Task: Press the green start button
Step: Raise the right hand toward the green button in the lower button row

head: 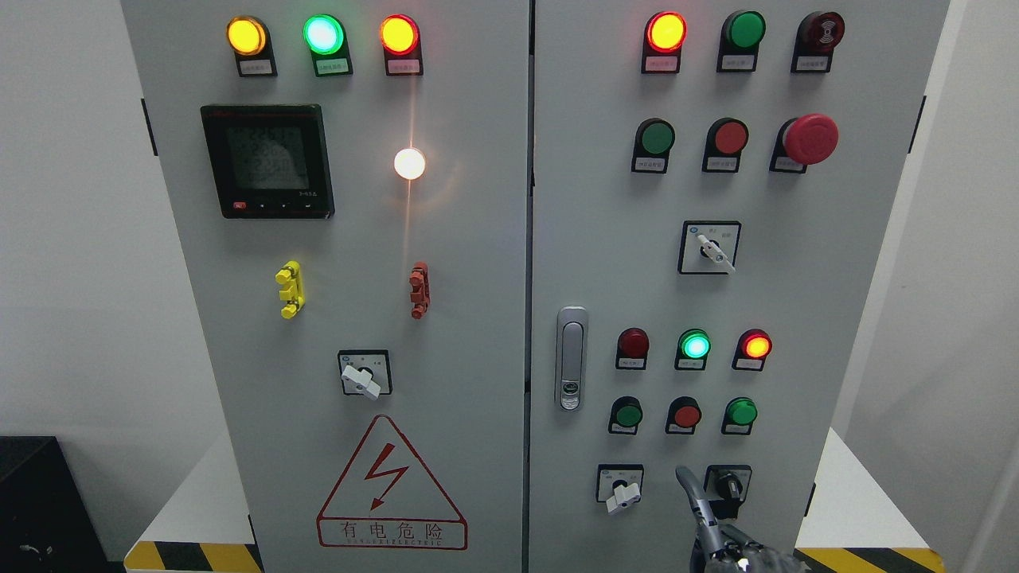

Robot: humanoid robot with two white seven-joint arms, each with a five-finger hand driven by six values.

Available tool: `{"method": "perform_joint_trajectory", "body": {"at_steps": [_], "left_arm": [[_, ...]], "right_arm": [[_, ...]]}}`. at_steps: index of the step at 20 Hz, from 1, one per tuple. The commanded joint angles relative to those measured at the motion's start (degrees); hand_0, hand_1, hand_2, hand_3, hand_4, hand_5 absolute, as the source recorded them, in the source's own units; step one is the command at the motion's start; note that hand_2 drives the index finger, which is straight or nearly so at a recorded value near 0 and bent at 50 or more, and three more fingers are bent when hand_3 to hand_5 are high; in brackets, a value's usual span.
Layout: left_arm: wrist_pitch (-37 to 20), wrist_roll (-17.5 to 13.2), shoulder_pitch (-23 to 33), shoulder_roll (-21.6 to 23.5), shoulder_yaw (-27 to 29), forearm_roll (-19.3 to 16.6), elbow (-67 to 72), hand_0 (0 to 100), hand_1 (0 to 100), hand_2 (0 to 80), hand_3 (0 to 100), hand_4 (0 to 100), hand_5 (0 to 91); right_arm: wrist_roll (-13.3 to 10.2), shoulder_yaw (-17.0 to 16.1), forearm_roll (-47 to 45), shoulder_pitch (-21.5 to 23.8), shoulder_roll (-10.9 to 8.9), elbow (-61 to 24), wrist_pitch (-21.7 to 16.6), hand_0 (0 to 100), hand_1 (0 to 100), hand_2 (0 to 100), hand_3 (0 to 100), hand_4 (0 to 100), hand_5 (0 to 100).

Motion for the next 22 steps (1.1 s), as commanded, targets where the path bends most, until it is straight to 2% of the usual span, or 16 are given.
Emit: {"method": "perform_joint_trajectory", "body": {"at_steps": [1,22], "left_arm": [[0.0,0.0,-1.3,0.0,0.0,0.0,-1.6,12,56,0.0,0,0,0.0],[0.0,0.0,-1.3,0.0,0.0,0.0,-1.6,12,56,0.0,0,0,0.0]], "right_arm": [[0.6,-0.5,1.3,-2.7,0.08,5.5,0.6,16,31,0,93,88,100],[1.1,0.7,2.0,-11.1,0.34,15.0,1.5,17,31,0,94,88,100]]}}
